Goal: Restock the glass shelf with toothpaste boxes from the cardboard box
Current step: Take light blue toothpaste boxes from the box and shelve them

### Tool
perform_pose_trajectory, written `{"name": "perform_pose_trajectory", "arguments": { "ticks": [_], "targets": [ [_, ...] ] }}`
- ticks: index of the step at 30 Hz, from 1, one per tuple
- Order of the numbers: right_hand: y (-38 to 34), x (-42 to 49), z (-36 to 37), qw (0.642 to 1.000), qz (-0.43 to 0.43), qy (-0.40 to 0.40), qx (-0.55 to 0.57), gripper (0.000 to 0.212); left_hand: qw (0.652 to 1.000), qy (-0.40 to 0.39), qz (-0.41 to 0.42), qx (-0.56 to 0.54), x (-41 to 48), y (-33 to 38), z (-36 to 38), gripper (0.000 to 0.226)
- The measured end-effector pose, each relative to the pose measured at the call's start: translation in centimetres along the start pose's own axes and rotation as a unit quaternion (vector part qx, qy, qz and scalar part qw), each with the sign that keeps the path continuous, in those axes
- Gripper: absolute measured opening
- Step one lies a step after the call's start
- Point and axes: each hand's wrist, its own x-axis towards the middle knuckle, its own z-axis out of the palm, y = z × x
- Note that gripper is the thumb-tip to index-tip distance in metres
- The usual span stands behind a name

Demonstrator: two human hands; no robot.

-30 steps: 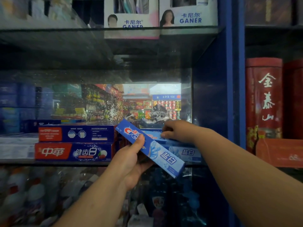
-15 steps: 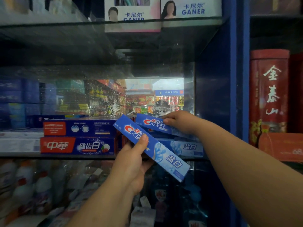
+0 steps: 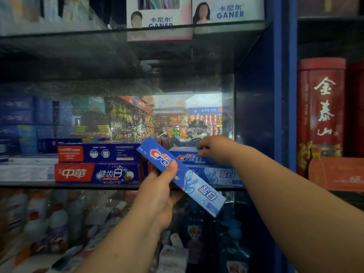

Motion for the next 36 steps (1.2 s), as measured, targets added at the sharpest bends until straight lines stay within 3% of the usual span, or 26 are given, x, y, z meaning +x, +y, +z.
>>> {"name": "perform_pose_trajectory", "arguments": {
  "ticks": [8,13,17,20,23,25,27,29,36],
  "targets": [
    [-1.0,-1.5,1.0,0.998,-0.038,-0.047,0.019,0.041,1.0,0.007,0.001,-0.004,-0.3,-0.2,-0.3,0.022],
    [-0.9,-1.6,1.0,0.996,-0.061,-0.03,0.051,0.05,1.0,0.011,0.004,-0.017,-0.3,-0.1,-0.1,0.019],
    [-0.7,-2.0,1.0,0.995,-0.066,-0.073,-0.003,0.055,1.0,0.011,0.002,-0.019,-0.3,-0.3,0.3,0.026],
    [-0.7,-2.3,1.4,0.996,-0.068,-0.034,-0.043,0.049,1.0,0.01,0.004,-0.021,-0.3,-0.4,0.5,0.026],
    [-1.5,-3.4,0.9,0.98,-0.057,0.043,0.188,0.045,0.999,0.018,0.013,-0.024,0.0,-0.3,0.8,0.028],
    [-2.0,-4.0,-0.2,0.949,-0.07,-0.013,0.306,0.049,0.999,0.017,0.029,-0.029,0.4,-0.1,1.1,0.03],
    [-2.6,-4.5,-1.3,0.94,-0.095,-0.114,0.308,0.057,0.998,0.009,0.047,-0.04,0.8,0.3,1.6,0.029],
    [-3.0,-4.7,-2.0,0.942,-0.101,-0.164,0.275,0.071,0.996,0.002,0.054,-0.071,1.2,0.7,2.0,0.03],
    [-1.7,-3.9,-1.3,0.929,-0.056,-0.137,0.34,0.08,0.987,-0.018,0.002,-0.161,1.4,0.4,2.4,0.032]
  ]
}}
